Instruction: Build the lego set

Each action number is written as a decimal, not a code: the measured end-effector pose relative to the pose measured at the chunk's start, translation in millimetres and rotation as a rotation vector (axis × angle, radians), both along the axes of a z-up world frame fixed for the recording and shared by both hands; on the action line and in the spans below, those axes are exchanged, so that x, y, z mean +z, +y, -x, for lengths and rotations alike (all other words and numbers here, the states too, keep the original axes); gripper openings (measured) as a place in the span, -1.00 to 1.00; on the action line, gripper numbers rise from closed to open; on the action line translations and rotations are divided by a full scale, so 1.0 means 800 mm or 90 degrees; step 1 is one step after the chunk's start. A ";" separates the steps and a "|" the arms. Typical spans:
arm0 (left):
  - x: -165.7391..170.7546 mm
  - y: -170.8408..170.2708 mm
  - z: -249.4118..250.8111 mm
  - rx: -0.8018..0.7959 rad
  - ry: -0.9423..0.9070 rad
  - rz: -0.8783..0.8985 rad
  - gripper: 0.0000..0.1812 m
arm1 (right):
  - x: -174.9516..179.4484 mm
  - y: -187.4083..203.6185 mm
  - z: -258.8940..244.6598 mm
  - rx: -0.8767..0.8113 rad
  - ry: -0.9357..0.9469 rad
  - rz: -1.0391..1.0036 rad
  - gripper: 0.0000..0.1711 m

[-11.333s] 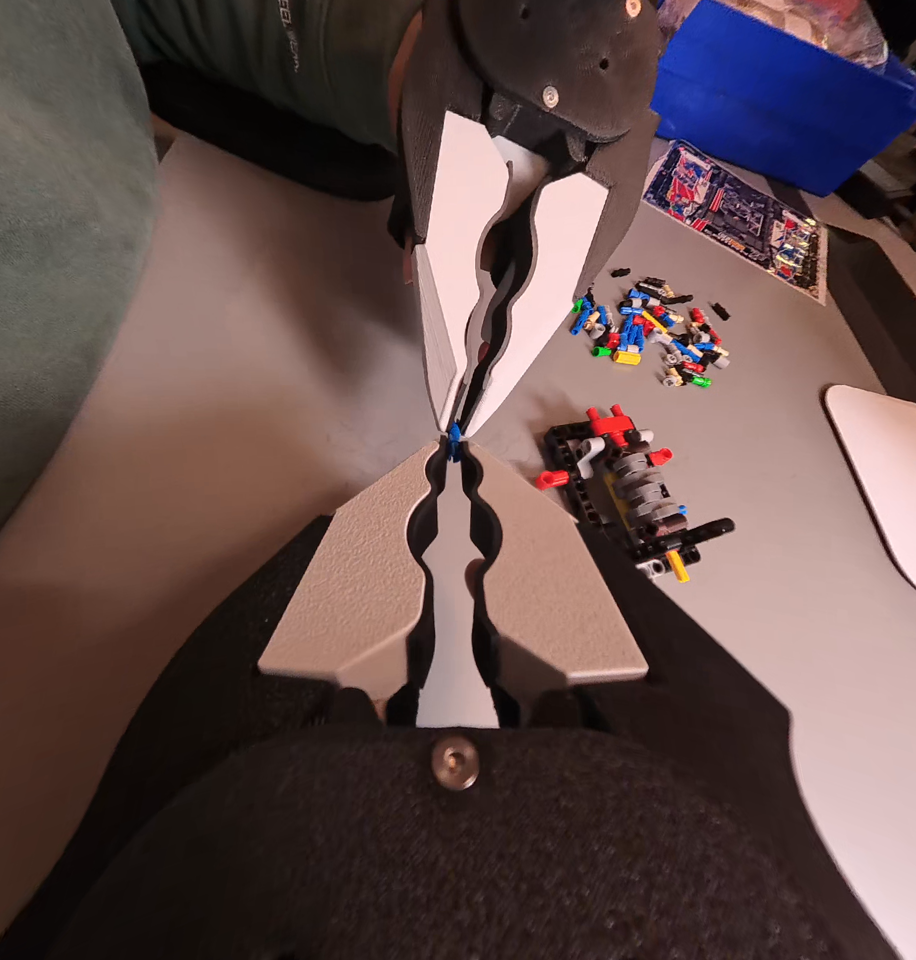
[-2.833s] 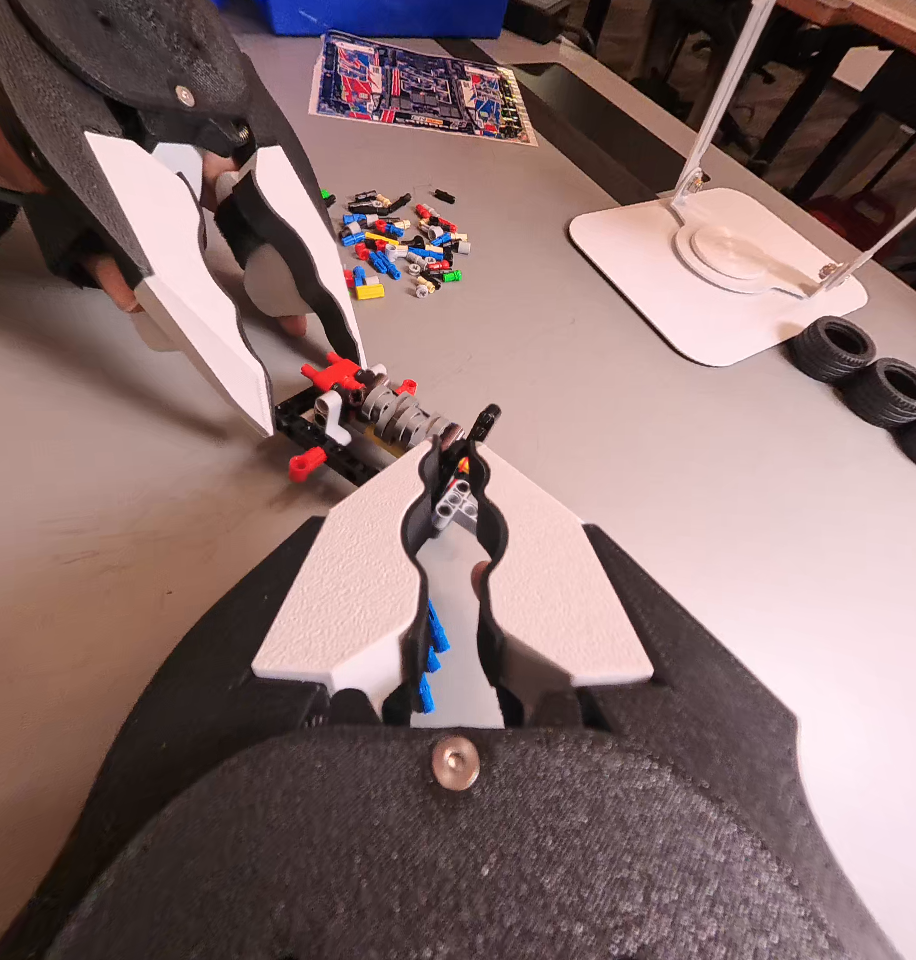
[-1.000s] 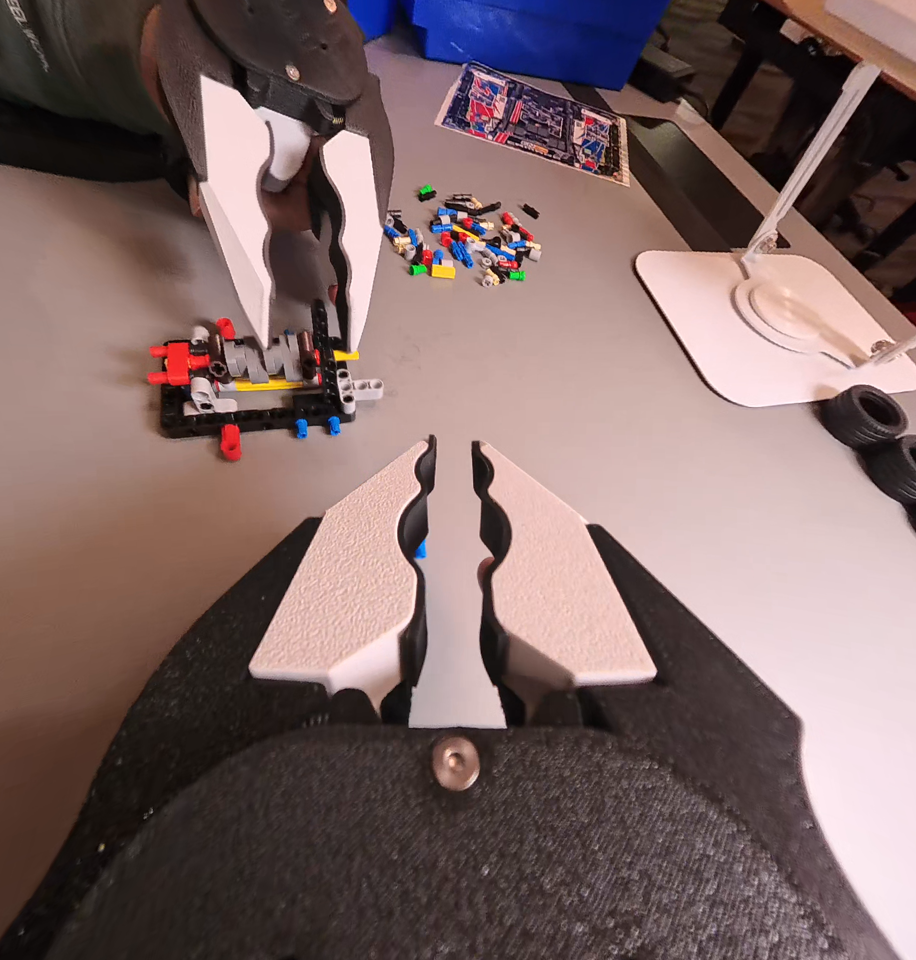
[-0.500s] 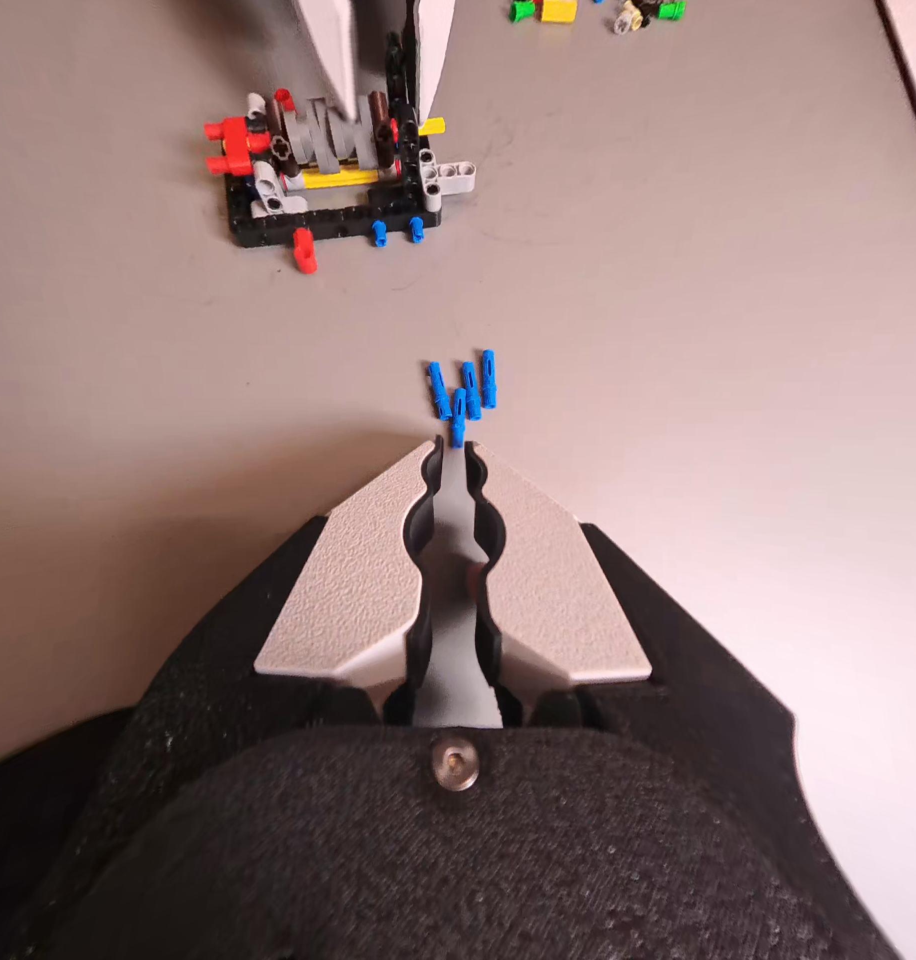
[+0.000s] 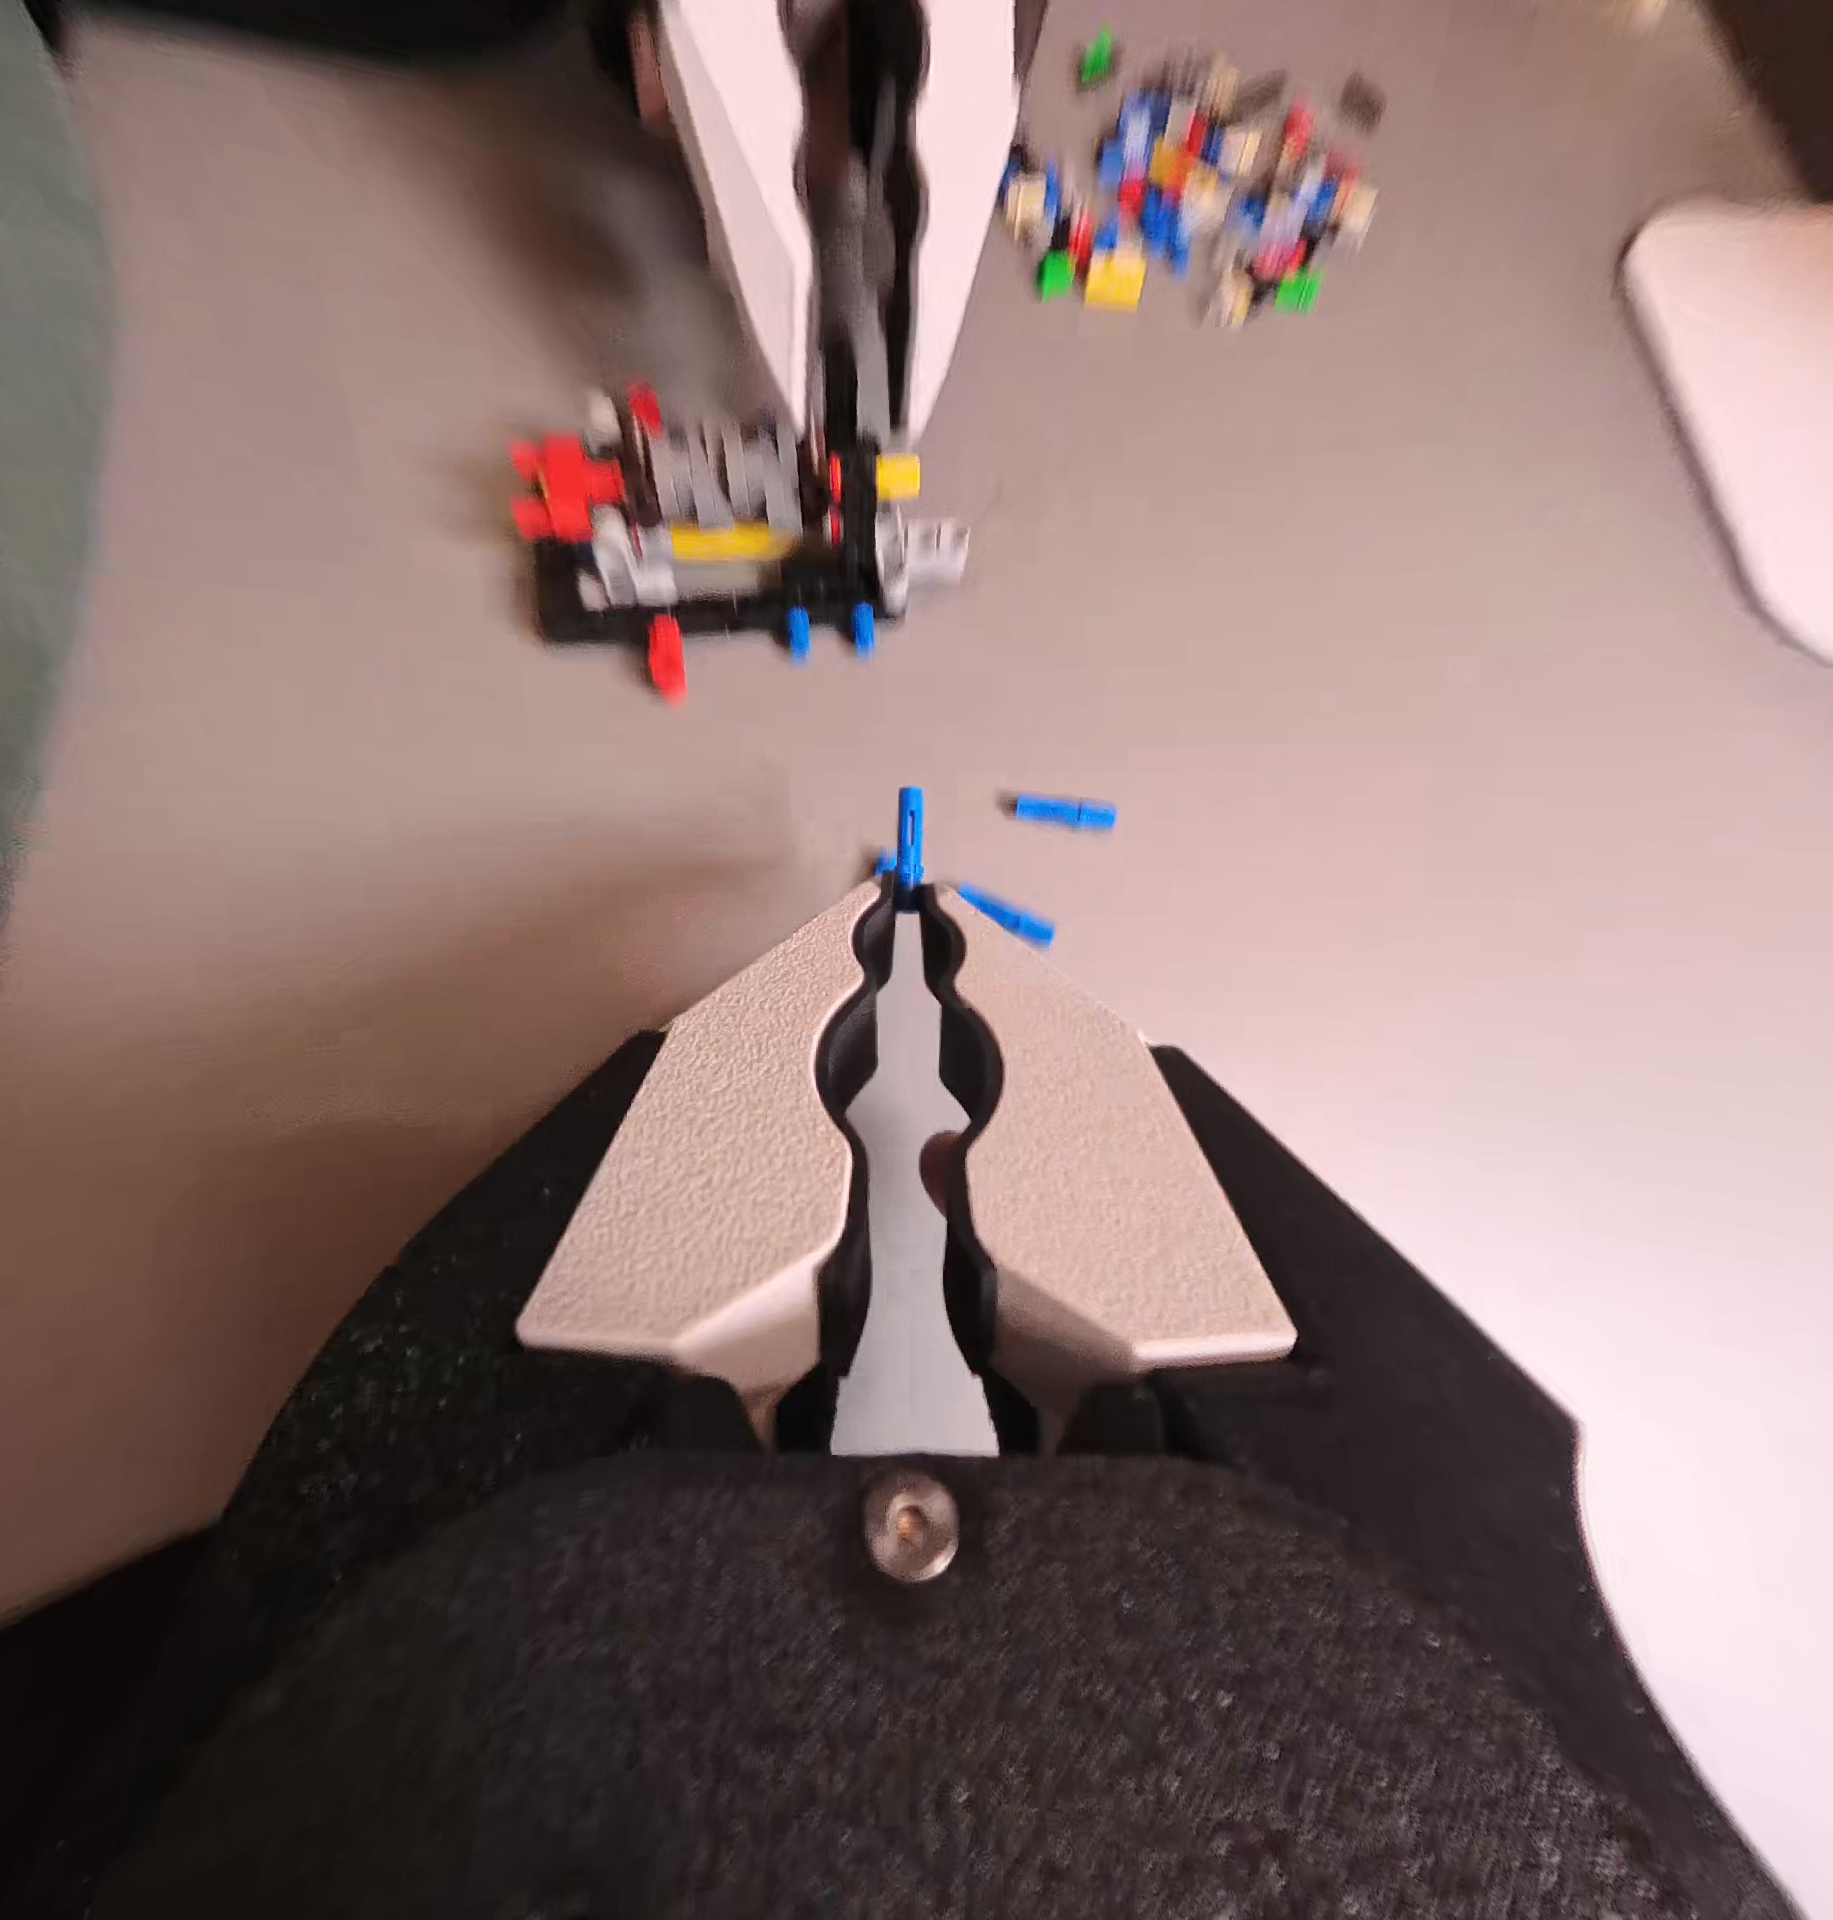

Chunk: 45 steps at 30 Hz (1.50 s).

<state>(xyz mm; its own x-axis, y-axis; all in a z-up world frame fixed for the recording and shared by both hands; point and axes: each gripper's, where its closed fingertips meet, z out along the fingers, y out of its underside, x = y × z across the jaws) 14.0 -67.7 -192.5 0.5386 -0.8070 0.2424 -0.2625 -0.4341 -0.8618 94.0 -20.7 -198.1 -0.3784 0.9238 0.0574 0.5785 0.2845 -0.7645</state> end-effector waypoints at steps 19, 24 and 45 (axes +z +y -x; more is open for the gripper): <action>-0.008 0.005 -0.017 -0.021 0.030 -0.017 -0.93 | -0.003 -0.046 0.074 0.066 0.023 -0.014 -0.98; -0.008 0.005 -0.017 -0.020 0.028 -0.019 -0.93 | -0.007 -0.045 0.073 0.056 0.007 -0.015 -0.98; -0.012 0.003 -0.022 -0.022 0.059 -0.037 -0.93 | -0.014 -0.049 0.070 0.052 -0.059 -0.055 -0.98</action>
